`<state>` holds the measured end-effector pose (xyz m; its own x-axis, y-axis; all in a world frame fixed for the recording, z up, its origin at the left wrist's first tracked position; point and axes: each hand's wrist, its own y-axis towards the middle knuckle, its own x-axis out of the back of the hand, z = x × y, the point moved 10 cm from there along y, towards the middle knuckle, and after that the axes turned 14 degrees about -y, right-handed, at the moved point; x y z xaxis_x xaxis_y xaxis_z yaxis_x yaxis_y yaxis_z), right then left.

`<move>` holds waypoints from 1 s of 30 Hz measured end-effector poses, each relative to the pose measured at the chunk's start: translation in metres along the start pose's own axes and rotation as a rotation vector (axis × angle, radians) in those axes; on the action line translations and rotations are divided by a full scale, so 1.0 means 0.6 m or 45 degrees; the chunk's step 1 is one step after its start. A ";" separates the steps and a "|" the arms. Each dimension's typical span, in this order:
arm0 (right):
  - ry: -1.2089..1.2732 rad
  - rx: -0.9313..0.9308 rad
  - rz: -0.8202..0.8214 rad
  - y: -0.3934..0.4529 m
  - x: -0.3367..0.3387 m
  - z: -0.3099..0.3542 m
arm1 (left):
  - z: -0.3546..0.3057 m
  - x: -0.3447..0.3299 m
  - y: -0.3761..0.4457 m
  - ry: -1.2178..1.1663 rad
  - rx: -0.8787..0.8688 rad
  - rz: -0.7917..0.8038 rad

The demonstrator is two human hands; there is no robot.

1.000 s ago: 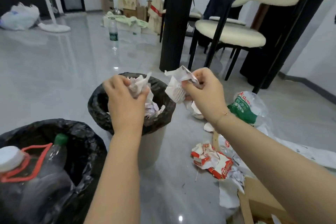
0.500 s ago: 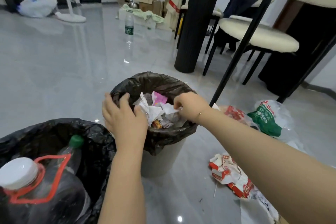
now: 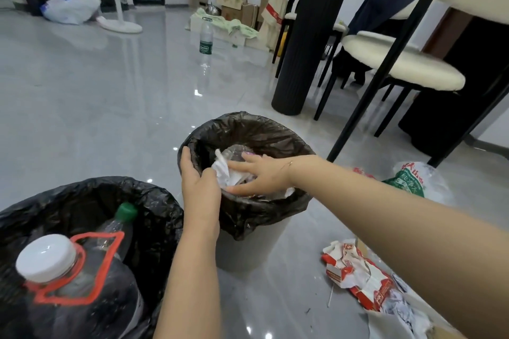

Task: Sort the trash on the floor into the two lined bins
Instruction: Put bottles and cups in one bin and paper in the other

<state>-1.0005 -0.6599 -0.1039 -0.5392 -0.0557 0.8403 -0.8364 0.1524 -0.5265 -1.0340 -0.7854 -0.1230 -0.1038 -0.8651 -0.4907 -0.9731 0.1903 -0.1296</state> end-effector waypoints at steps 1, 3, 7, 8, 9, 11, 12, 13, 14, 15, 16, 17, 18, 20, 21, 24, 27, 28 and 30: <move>-0.002 0.013 0.036 0.009 -0.006 0.009 | 0.002 -0.002 0.001 -0.004 0.004 0.010; -0.014 0.074 0.097 0.026 -0.014 0.034 | 0.004 -0.004 0.005 -0.030 0.006 0.024; -0.073 0.003 0.340 0.066 -0.062 0.033 | 0.007 -0.005 0.012 -0.025 0.009 0.031; -0.074 -0.036 0.407 0.072 -0.078 0.027 | 0.009 -0.004 0.013 -0.026 0.008 0.036; -0.057 -0.089 0.456 0.075 -0.089 0.019 | 0.010 -0.004 0.014 -0.035 0.007 0.042; -0.054 -0.152 0.471 0.077 -0.094 0.012 | 0.012 -0.006 0.018 -0.056 0.001 0.057; -0.070 -0.160 0.443 0.085 -0.090 0.007 | 0.012 -0.007 0.019 -0.060 0.003 0.059; -0.124 -0.141 0.381 0.093 -0.082 0.004 | 0.012 -0.007 0.019 -0.063 0.007 0.051; -0.165 -0.116 0.334 0.099 -0.077 0.002 | 0.012 -0.007 0.018 -0.066 0.016 0.041; -0.201 -0.081 0.318 0.099 -0.077 0.007 | 0.014 -0.007 0.017 -0.075 0.026 0.033; -0.154 -0.061 0.338 0.092 -0.083 0.013 | 0.014 -0.007 0.017 -0.077 0.025 0.029; -0.079 -0.032 0.400 0.087 -0.094 0.019 | 0.013 -0.006 0.016 -0.073 0.017 0.027; -0.021 0.007 0.442 0.086 -0.102 0.023 | 0.011 -0.005 0.014 -0.059 0.012 0.022; 0.032 0.052 0.327 0.077 -0.090 0.015 | 0.009 -0.006 0.013 -0.024 0.015 0.009; 0.037 0.062 0.268 0.068 -0.079 0.007 | 0.009 -0.006 0.013 -0.016 0.010 0.000; 0.147 0.108 0.105 0.031 -0.050 -0.013 | 0.009 -0.007 0.009 -0.012 -0.015 -0.014; 0.270 0.123 -0.117 -0.023 -0.020 -0.027 | 0.019 -0.013 0.002 -0.028 -0.002 -0.022; 0.298 0.109 -0.200 -0.042 -0.012 -0.032 | 0.020 -0.016 -0.004 -0.005 0.000 -0.031; 0.356 0.063 -0.379 -0.094 0.001 -0.046 | 0.007 -0.024 -0.028 0.148 -0.052 -0.085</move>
<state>-0.9512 -0.6411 -0.0702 -0.2309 0.1807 0.9561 -0.9592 0.1224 -0.2548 -1.0153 -0.7740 -0.1175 -0.0595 -0.9237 -0.3785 -0.9860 0.1135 -0.1221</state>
